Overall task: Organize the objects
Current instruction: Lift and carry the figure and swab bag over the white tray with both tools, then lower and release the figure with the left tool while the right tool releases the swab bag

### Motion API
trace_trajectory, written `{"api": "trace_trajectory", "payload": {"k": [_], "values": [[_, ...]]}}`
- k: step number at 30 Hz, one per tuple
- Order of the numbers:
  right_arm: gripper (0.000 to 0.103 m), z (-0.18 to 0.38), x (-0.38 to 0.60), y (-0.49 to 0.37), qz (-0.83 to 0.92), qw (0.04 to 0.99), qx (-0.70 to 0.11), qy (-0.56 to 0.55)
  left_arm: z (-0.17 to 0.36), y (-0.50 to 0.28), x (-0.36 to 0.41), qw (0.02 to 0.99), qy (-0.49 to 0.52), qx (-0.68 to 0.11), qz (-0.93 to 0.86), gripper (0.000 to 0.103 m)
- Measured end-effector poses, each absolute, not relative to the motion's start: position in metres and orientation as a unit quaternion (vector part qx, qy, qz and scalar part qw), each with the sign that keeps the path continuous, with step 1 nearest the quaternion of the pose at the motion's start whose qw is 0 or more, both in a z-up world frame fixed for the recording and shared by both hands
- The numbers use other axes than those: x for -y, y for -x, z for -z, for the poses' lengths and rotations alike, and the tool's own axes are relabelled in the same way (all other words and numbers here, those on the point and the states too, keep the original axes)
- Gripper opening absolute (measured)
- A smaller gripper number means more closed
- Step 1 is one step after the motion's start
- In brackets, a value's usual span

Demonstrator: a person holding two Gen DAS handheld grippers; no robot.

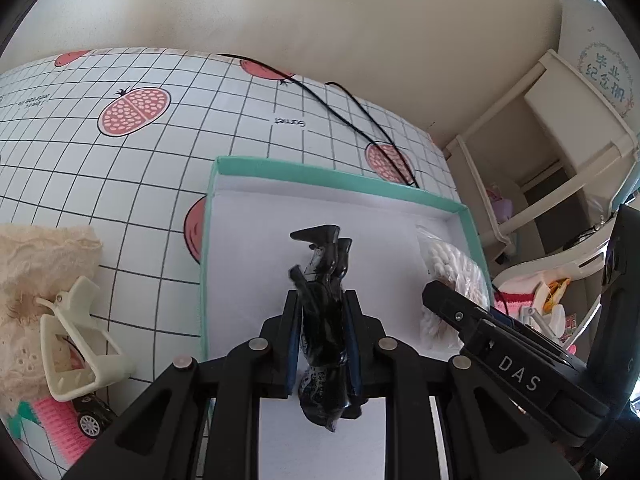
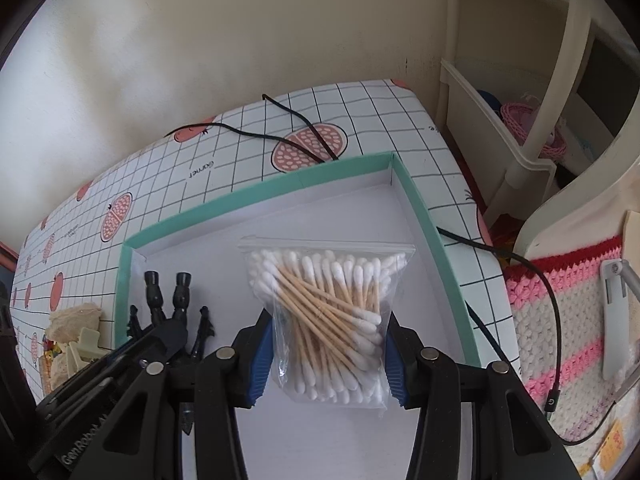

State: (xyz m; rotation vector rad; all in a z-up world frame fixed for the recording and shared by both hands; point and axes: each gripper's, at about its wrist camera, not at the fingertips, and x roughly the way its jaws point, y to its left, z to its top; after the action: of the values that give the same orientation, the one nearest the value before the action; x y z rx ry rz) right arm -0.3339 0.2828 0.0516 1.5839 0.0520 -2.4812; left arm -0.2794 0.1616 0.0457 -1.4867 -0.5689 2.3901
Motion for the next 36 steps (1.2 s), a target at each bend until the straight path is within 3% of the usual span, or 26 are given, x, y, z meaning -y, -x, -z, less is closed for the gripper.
{"api": "trace_trajectory", "payload": {"k": [19, 21, 23, 36], "values": [[0.051, -0.047, -0.281, 0.333, 0.834, 0.101, -0.031, -0.541, -0.049, 0.28, -0.16, 0.12, 0.521, 0.175, -0.826, 0.023], [0.051, -0.049, -0.281, 0.333, 0.835, 0.101, -0.035, -0.54, -0.05, 0.279, -0.16, 0.118, 0.522, 0.169, -0.828, 0.026], [0.052, -0.051, -0.281, 0.332, 0.837, 0.102, -0.036, -0.537, -0.052, 0.279, -0.159, 0.113, 0.521, 0.163, -0.83, 0.036], [0.058, -0.075, -0.285, 0.328, 0.848, 0.107, -0.032, -0.518, -0.078, 0.274, -0.158, 0.09, 0.501, 0.114, -0.853, 0.041]]}}
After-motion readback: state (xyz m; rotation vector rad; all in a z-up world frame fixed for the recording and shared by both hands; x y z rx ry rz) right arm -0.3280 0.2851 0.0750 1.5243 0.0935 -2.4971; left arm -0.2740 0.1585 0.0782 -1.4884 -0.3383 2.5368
